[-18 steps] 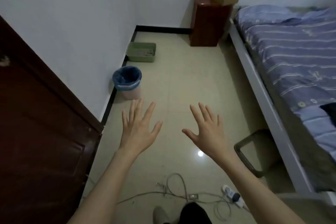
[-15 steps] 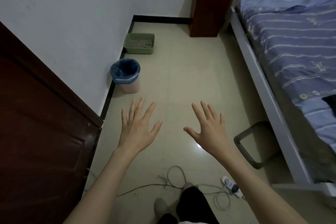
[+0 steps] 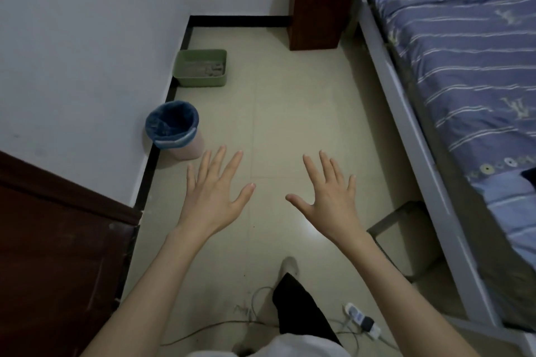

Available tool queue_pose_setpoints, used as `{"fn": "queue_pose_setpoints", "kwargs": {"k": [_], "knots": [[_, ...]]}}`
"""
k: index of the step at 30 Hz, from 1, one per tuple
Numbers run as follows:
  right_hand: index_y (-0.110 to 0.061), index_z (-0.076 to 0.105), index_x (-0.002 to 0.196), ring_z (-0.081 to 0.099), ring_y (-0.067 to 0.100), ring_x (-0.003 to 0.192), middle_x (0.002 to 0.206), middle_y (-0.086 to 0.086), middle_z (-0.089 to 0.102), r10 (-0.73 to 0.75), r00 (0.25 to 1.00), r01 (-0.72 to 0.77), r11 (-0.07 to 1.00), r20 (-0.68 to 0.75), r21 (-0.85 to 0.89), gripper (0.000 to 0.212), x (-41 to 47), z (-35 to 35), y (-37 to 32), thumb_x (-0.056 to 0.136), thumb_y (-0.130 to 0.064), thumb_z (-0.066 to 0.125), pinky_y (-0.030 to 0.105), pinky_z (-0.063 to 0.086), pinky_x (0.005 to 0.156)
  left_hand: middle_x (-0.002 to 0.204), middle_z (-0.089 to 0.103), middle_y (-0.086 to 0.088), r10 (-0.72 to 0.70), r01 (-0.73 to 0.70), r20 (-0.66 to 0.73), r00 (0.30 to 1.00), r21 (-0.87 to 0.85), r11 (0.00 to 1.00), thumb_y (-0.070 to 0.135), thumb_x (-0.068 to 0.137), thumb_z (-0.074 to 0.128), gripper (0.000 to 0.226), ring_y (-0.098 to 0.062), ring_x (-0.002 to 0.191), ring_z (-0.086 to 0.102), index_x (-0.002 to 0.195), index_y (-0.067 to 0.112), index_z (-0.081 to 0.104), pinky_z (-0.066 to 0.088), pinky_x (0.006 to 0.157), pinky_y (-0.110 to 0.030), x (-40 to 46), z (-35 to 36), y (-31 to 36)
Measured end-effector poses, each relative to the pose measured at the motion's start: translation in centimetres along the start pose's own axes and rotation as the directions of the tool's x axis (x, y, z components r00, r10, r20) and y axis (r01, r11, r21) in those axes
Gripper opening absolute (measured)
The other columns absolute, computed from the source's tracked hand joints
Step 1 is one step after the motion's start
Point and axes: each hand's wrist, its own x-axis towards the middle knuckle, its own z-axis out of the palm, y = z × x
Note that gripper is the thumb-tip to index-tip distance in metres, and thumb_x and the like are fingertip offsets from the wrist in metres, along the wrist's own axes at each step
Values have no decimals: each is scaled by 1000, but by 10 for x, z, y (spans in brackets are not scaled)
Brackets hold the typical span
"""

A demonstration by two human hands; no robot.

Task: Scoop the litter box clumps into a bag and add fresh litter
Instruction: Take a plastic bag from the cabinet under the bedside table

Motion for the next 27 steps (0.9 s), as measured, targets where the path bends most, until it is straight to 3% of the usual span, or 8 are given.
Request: {"fn": "queue_pose_setpoints", "kwargs": {"k": [10, 27], "knots": [[-35, -2, 149, -8, 22, 147, 159, 0, -8, 3, 1000, -6, 995, -29, -95, 82, 129, -76, 75, 86, -64, 42, 55, -1, 115, 158, 2, 1, 67, -65, -36, 997, 49, 997, 70, 76, 5, 79, -21, 145, -5, 147, 37, 5, -3, 116, -48, 152, -14, 65], [-35, -2, 149, -6, 21, 147, 159, 0, -6, 43, 999, -42, 994, 13, -100, 82, 438, -152, 120, 86, -63, 42, 54, 1, 115, 158, 3, 0, 66, -66, 18, 998, 4, 998, 71, 72, 4, 84, -23, 145, -4, 147, 35, 9, -1, 115, -50, 480, -23, 98]]}}
